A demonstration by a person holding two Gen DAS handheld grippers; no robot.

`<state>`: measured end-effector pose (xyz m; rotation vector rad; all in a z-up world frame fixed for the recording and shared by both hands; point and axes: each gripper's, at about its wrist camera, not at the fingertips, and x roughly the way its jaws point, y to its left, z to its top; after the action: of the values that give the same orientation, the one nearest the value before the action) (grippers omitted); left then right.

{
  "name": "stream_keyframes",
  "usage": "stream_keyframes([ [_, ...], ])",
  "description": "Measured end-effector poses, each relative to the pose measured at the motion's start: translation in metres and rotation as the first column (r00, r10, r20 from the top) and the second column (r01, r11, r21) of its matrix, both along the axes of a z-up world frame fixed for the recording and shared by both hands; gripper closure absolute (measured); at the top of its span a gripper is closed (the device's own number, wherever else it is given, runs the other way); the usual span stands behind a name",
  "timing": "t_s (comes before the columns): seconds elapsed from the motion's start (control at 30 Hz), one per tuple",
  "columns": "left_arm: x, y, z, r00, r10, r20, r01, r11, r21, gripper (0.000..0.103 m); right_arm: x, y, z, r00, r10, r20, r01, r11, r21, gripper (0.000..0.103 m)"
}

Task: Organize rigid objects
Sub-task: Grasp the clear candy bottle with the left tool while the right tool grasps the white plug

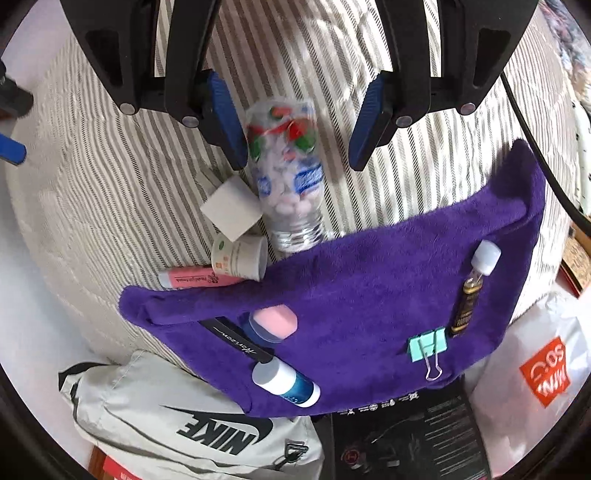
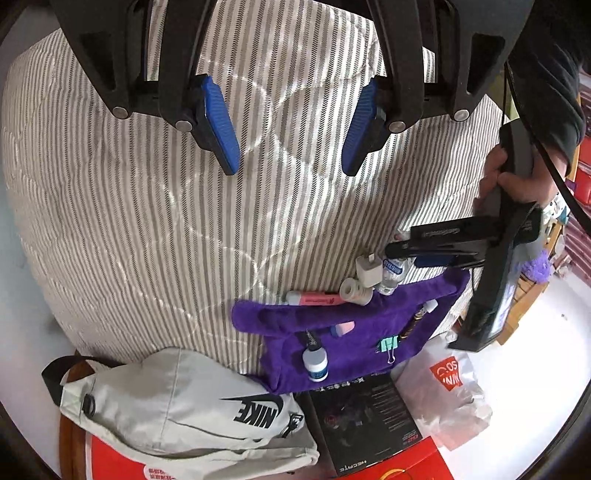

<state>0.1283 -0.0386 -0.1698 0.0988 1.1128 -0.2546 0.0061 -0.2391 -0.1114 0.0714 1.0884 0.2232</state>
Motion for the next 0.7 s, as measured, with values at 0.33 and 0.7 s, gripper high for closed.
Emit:
stream_keyframes([
  [0.33, -0.004, 0.001, -0.005, 1.000, 0.006, 0.031, -0.005, 0.999, -0.040, 0.063, 0.011, 0.009, -0.011, 1.000, 0.015, -0.023, -0.015, 1.000, 0.003, 0.046],
  [0.7, -0.013, 0.053, 0.001, 0.998, 0.050, 0.036, -0.048, 0.997, -0.055, 0.063, 0.050, 0.042, -0.025, 0.996, 0.086, -0.030, -0.086, 0.996, -0.007, 0.046],
])
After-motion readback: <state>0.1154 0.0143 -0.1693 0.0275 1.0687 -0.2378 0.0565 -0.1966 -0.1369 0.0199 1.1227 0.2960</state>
